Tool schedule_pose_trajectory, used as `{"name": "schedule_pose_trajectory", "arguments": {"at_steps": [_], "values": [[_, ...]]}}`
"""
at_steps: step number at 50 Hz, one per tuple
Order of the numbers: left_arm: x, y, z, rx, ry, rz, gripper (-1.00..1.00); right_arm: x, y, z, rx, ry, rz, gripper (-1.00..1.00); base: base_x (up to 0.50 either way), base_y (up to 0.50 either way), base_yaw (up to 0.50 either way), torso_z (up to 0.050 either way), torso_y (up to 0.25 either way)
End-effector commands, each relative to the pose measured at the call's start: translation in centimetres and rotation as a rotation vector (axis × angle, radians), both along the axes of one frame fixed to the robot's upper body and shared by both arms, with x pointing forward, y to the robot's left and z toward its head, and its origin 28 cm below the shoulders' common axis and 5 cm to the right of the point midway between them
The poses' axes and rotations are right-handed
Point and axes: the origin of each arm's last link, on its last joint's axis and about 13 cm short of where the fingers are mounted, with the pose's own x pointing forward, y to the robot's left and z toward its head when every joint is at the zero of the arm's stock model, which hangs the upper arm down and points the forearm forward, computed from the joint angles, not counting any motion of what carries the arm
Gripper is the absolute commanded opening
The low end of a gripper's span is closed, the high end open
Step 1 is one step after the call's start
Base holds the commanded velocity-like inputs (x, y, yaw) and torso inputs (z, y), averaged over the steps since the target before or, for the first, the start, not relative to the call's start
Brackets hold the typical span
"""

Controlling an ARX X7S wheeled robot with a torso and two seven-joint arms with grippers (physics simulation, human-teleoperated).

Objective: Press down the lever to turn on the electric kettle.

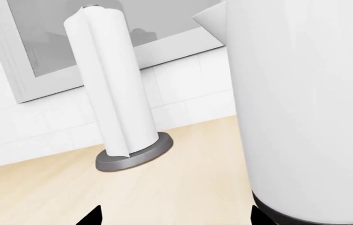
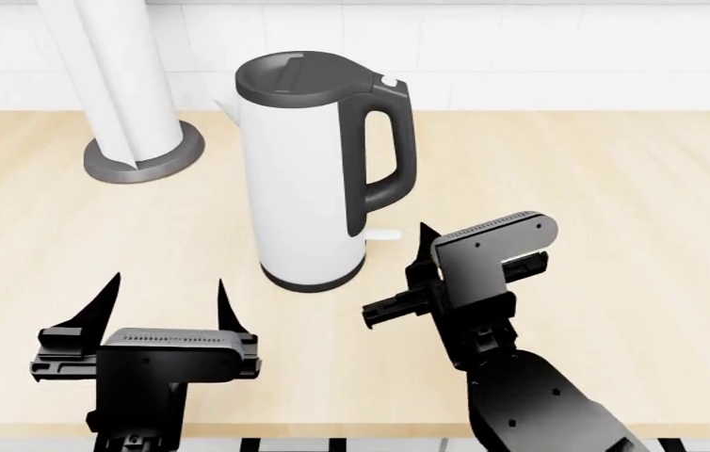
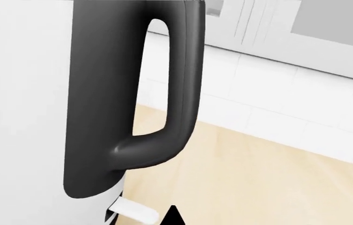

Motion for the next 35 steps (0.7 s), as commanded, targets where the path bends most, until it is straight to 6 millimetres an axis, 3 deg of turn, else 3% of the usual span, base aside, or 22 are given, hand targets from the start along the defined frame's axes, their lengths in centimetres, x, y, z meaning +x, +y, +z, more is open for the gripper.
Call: {"name": "schedule_pose_trajectory", "arguments": {"at_steps": [1,11,35], "values": [[0.0,0.0,-0.1,-0.001,0.001,-0.003,1.0,0.4,0.8,-0.3,-0.036,0.031,0.014,-1.0,0.0,0.0,0.0,0.0,0.0],[0.0,0.0,-0.1,0.001,0.001,-0.006,1.0,1.3,1.7,-0.2,-0.03,0.044,0.006,-1.0,0.0,0.0,0.0,0.0,0.0],[0.0,0.1,-0.2,-0.001,0.002,-0.008,1.0,3.6,2.8,-2.3,-0.096,0.122,-0.036,-1.0,0.0,0.0,0.0,0.0,0.0]]}}
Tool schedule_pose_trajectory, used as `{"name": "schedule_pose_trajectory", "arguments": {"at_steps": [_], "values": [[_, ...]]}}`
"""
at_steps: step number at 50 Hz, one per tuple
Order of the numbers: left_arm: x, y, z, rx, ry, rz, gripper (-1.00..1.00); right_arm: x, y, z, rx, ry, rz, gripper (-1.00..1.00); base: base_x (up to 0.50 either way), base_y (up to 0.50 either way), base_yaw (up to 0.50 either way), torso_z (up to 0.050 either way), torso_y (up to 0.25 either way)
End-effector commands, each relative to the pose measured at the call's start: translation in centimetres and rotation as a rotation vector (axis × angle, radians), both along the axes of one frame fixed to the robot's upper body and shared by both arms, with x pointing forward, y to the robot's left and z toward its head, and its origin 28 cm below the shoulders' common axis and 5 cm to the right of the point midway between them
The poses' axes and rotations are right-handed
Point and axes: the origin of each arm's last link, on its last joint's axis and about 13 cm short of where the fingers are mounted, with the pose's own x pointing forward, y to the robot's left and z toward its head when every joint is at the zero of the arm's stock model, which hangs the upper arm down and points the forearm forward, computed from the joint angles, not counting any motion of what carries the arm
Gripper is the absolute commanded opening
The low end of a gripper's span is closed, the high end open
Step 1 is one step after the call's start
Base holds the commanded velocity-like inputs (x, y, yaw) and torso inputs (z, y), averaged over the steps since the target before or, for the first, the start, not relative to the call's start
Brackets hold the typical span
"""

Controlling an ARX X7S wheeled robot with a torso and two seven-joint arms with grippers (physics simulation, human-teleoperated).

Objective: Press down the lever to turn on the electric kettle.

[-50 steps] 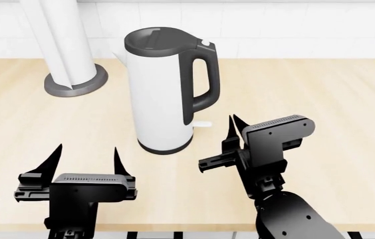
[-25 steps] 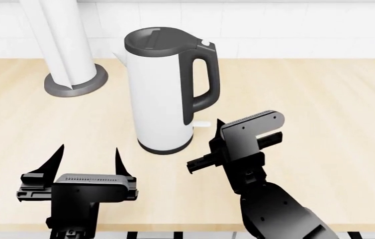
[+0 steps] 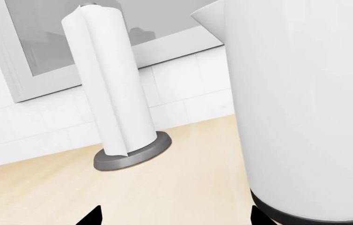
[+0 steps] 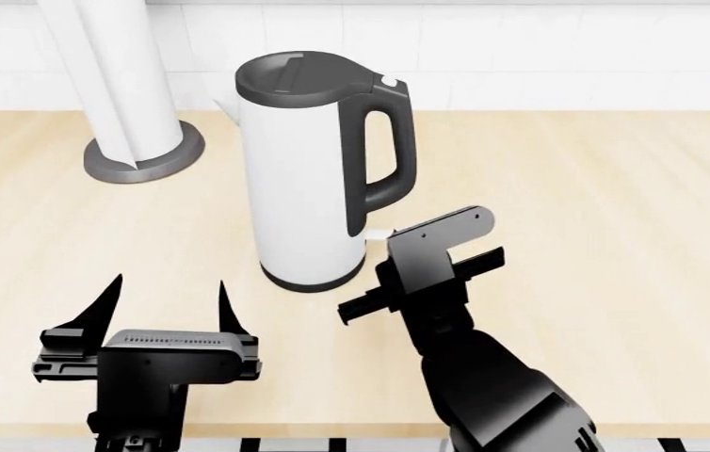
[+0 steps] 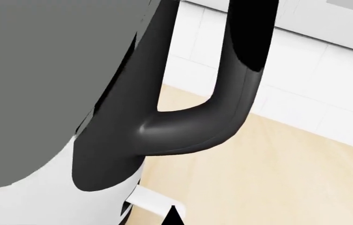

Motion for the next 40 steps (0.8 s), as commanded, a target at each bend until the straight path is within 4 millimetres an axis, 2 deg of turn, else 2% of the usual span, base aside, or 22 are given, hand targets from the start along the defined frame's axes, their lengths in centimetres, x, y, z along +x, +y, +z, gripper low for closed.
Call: {"name": "schedule_pose_trajectory", "arguments": {"at_steps": [1,7,17,25,35,40], "values": [[0.0,0.0,0.0,0.0,0.0,-0.002,1.0,1.3,0.4,-1.0,-0.032,0.035,-0.03,-1.0,0.0,0.0,0.0,0.0,0.0],[0.0,0.0,0.0,0.0,-0.001,-0.003,1.0,2.2,0.4,-1.1,-0.032,0.044,-0.056,-1.0,0.0,0.0,0.0,0.0,0.0],[0.0,0.0,-0.1,0.001,-0.001,-0.005,1.0,2.5,0.8,-1.8,-0.055,0.055,-0.062,-1.0,0.0,0.0,0.0,0.0,0.0],[0.0,-0.1,-0.1,0.0,-0.003,-0.007,1.0,2.3,0.7,-3.6,-0.131,0.112,-0.044,-1.0,0.0,0.0,0.0,0.0,0.0],[0.1,-0.2,0.0,0.0,-0.004,-0.011,1.0,2.2,-0.4,-6.9,-0.219,0.183,-0.035,-1.0,0.0,0.0,0.0,0.0,0.0],[0.1,-0.2,0.0,0.0,-0.006,-0.013,1.0,1.7,-0.8,-7.7,-0.243,0.193,-0.024,-1.0,0.0,0.0,0.0,0.0,0.0]]}}
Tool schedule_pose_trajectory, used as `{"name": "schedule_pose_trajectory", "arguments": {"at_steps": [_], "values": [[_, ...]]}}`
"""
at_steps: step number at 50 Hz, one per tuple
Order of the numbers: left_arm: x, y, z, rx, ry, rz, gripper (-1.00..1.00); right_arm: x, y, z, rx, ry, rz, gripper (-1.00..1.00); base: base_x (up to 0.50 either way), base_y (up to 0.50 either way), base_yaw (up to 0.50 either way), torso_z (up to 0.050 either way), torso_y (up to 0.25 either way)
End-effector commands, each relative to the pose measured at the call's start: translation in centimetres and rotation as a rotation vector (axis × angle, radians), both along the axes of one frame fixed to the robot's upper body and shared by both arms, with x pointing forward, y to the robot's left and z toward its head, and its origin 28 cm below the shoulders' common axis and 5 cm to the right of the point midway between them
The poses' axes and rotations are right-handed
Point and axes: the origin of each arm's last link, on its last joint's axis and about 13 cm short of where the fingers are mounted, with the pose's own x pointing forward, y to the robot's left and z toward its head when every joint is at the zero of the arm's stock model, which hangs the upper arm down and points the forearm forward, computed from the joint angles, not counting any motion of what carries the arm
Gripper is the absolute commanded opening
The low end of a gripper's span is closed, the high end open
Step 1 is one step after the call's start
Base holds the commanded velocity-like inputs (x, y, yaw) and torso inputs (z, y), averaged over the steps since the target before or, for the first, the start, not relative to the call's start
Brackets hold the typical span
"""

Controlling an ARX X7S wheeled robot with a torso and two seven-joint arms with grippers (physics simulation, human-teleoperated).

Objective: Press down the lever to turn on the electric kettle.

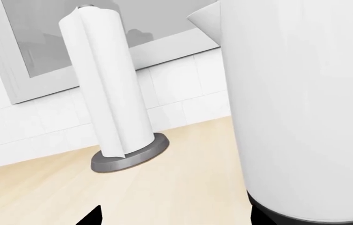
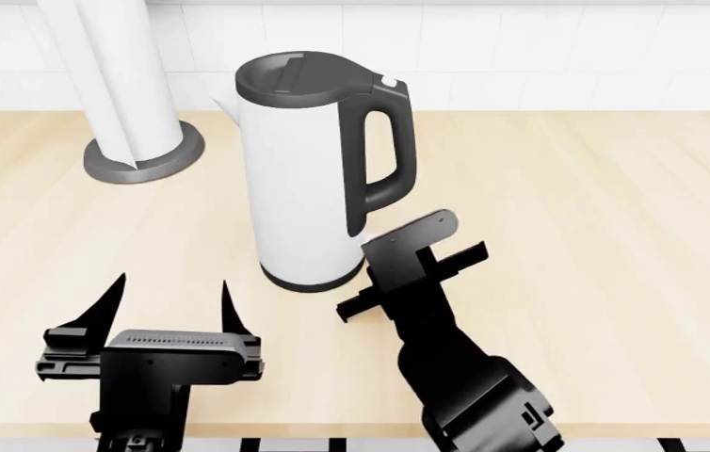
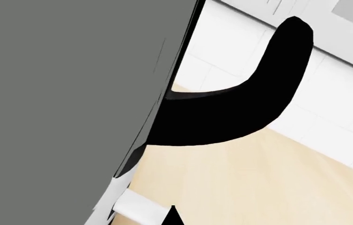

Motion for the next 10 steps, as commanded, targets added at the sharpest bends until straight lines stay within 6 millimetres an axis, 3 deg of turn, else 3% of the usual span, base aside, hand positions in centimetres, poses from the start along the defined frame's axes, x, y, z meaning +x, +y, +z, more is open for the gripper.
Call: {"name": "schedule_pose_trajectory", "arguments": {"at_steps": [1,10], "values": [[0.02,-0.1,0.09,0.0,-0.003,-0.005,1.0,-0.76,-1.67,-5.59,-0.096,0.227,0.004,-1.0,0.0,0.0,0.0,0.0,0.0],[-0.03,-0.13,0.15,0.002,-0.006,-0.005,1.0,-0.27,-1.98,-4.71,-0.051,0.224,-0.003,-1.0,0.0,0.0,0.0,0.0,0.0]]}}
